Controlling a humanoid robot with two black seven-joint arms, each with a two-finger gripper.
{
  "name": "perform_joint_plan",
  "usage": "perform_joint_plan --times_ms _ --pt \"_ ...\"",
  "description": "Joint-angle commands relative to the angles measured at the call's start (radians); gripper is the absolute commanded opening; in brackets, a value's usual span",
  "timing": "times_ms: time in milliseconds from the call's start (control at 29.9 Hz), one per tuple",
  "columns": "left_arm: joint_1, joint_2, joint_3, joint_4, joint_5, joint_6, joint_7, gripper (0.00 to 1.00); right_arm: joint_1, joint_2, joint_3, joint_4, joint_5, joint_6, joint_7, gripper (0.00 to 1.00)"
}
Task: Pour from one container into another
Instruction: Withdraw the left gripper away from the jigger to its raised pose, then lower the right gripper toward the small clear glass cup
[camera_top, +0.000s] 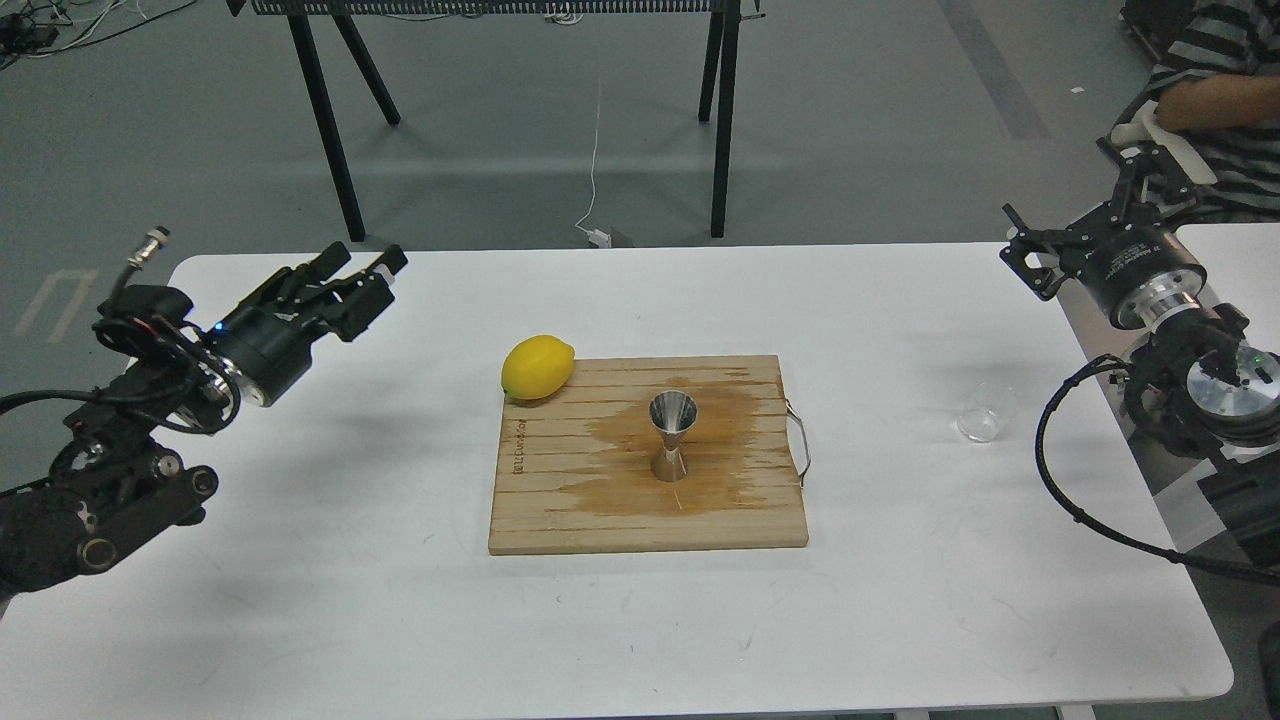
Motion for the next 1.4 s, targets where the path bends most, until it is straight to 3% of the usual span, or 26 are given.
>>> perform_joint_plan --times_ms 0,134,301,401,535,936,1137,1371 --pt "-0.003 0.019 -0.103 0.004 -0.267 -0.181 -0.009 0.87 0.000 0.000 -0.004 0.001 -0.003 0.002 0.001 0.99" --pt "-0.020 0.039 -0.222 0.066 -0.510 -0.440 -0.009 0.87 0.001 -0.005 -0.004 0.010 -0.003 0.010 0.000 0.99" --pt "-0.101 0.001 -0.270 0.347 -0.797 -0.712 -0.006 0.87 -0.009 -0.017 -0.006 0.047 -0.005 0.022 -0.006 0.99" --pt "-0.172 -0.057 -0.265 0.502 -0.880 -0.833 -0.006 0.88 -0.018 -0.050 -0.007 0.096 -0.008 0.021 -0.008 0.99" --pt "-0.212 -0.123 -0.265 0.617 -0.960 -0.833 0.002 0.91 -0.055 -0.083 -0.006 0.172 -0.011 0.016 -0.008 0.99" --pt "-0.227 -0.180 -0.265 0.625 -0.993 -0.833 -0.001 0.99 -0.287 -0.314 0.069 0.482 0.003 -0.011 -0.005 0.99" --pt "-0.229 -0.182 -0.265 0.623 -0.993 -0.833 -0.006 0.99 -0.527 -0.316 0.226 0.628 0.018 -0.060 -0.006 0.99" --pt "-0.235 -0.182 -0.265 0.623 -0.993 -0.833 -0.008 0.99 -0.663 -0.255 0.258 0.706 0.164 -0.209 0.009 0.99"
